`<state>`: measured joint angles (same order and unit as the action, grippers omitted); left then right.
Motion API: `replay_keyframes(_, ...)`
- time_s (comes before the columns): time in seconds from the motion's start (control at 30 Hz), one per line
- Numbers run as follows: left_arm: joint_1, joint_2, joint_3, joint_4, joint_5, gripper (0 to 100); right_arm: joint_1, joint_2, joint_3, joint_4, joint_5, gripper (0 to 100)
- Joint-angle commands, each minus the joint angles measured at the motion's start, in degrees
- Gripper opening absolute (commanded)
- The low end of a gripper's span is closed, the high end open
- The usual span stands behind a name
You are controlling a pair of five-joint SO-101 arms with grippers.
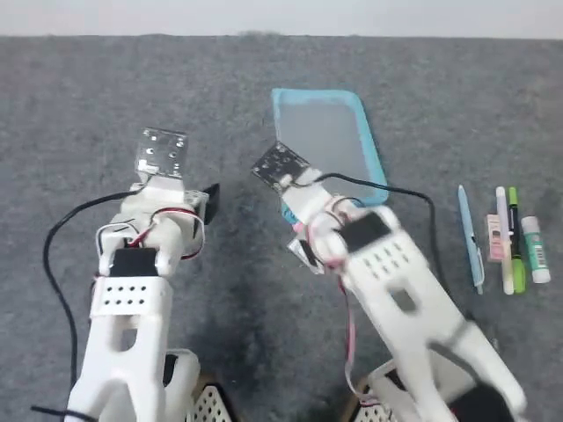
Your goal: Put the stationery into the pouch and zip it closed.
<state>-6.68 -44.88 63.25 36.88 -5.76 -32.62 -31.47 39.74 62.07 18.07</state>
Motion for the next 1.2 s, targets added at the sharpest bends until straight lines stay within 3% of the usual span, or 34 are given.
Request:
replay_keyframes(0.0,4.92,-0.7,-1.71,3.43,-0.7,30,0.84,-9.8,0.0,1.01,-1.05,0.6)
replay_keyframes(0.17,11.43,-0.79,-2.51,5.19,-3.16,31,0.57,-9.19,-0.79,1.63,-1.58,0.6)
replay_keyframes(0.63,20.04,-0.7,-2.42,5.36,-3.16,31,0.4,-8.92,-1.58,3.21,-1.58,0.6)
replay_keyframes(1.03,22.86,-0.79,-2.77,7.47,-2.9,31,0.84,-8.92,-1.58,3.21,-1.85,0.6)
replay_keyframes(1.17,22.24,-0.53,-2.42,4.75,-2.81,31,0.4,-9.01,-2.2,5.05,-1.67,0.6)
